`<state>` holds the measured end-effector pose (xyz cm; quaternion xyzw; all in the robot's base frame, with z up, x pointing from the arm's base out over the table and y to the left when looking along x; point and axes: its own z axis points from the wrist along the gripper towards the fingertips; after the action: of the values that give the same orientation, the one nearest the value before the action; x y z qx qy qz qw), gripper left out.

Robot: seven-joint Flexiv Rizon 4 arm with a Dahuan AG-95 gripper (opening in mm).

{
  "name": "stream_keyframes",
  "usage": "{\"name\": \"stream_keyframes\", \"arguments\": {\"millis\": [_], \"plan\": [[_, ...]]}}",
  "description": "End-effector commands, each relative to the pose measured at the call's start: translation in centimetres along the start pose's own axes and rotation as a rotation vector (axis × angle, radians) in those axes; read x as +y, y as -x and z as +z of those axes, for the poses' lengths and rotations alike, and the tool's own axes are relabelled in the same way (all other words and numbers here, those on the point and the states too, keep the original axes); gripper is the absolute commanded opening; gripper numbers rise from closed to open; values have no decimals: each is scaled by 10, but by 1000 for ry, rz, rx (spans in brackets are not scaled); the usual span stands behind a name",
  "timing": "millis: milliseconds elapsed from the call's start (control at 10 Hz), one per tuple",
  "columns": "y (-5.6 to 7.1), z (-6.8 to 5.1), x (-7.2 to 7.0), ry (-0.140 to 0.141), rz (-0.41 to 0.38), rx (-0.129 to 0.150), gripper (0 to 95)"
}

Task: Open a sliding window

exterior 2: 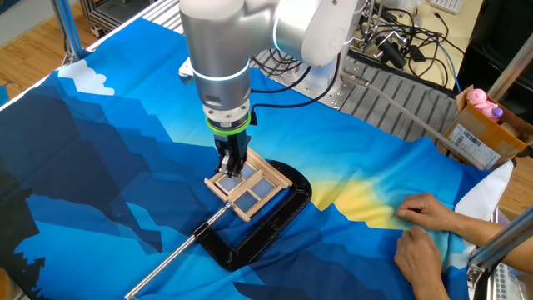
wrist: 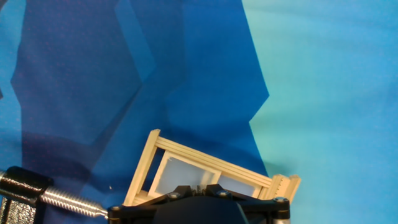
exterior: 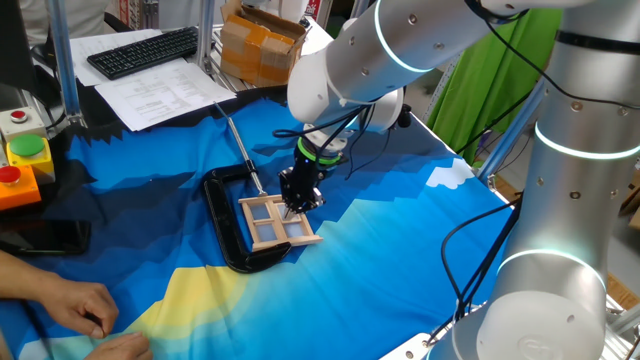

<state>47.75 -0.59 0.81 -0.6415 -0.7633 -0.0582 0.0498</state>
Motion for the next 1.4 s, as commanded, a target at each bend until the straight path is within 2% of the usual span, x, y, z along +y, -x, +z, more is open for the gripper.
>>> {"name": "stream_keyframes", "arguments": {"millis": [100,1400], "plan": [[0,0,-1,-1,1,1,0],[-4,1,-6,-24,8,-4,0]]}}
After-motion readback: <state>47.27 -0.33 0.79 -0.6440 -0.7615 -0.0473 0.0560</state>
